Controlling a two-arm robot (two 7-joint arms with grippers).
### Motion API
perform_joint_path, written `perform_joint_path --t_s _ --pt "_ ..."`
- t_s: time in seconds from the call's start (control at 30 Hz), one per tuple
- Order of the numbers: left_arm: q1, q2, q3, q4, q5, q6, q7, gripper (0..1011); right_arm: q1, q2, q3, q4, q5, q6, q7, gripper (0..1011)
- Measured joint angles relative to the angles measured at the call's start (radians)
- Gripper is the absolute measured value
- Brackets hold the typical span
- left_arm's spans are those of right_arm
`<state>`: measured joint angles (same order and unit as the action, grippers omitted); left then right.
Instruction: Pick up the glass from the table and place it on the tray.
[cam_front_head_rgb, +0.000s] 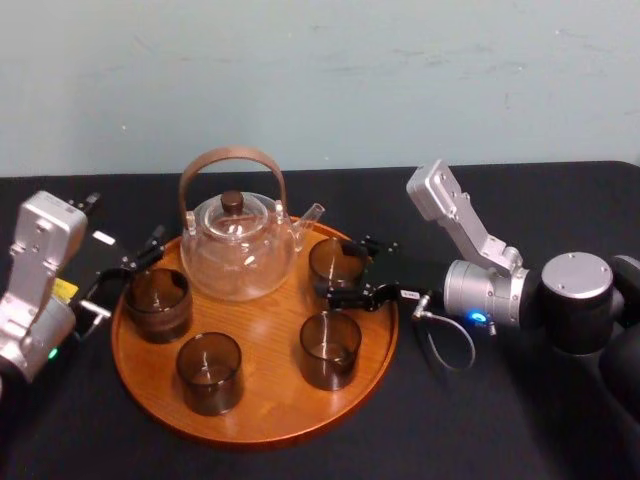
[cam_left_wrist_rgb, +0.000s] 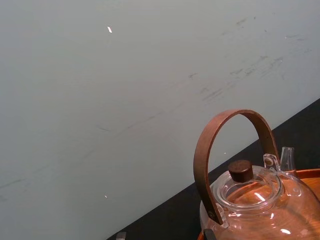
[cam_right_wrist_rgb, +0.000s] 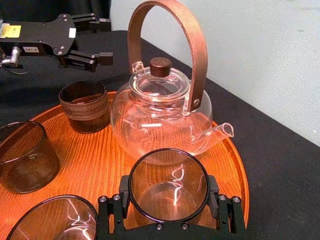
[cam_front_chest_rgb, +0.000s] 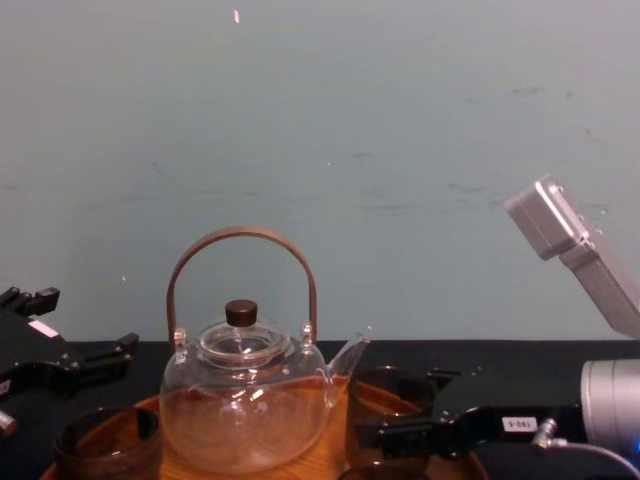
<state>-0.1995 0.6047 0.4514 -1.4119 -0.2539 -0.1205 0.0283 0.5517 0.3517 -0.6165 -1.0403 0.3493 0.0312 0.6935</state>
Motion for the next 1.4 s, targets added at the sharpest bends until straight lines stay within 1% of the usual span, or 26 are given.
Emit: perform_joint_path --t_s 0.27,0.63,0.7,0.77,0.83,1.4 --pt "0.000 0.000 0.000 0.000 0.000 0.000 0.000 1001 -0.003 0.000 0.001 0.001 -0.011 0.000 -0.008 904" --pt "0.000 0.000 0.000 0.000 0.000 0.000 0.000 1001 -0.003 0.000 0.002 0.000 -0.009 0.001 -0.006 904" --pt "0.000 0.000 0.000 0.000 0.000 0.000 0.000 1001 -0.003 0.000 0.002 0.000 -0.009 0.001 -0.006 926" --pt "0.000 0.000 0.000 0.000 0.000 0.000 0.000 1001 -0.003 0.000 0.002 -0.001 -0.008 0.001 -0.006 978" --pt "0.000 0.000 0.000 0.000 0.000 0.000 0.000 1001 -0.003 0.000 0.002 -0.001 -0.008 0.002 -0.005 1002" --pt "0.000 0.000 0.000 0.000 0.000 0.000 0.000 1001 -0.003 0.000 0.002 -0.001 -0.007 0.002 -0.004 1002"
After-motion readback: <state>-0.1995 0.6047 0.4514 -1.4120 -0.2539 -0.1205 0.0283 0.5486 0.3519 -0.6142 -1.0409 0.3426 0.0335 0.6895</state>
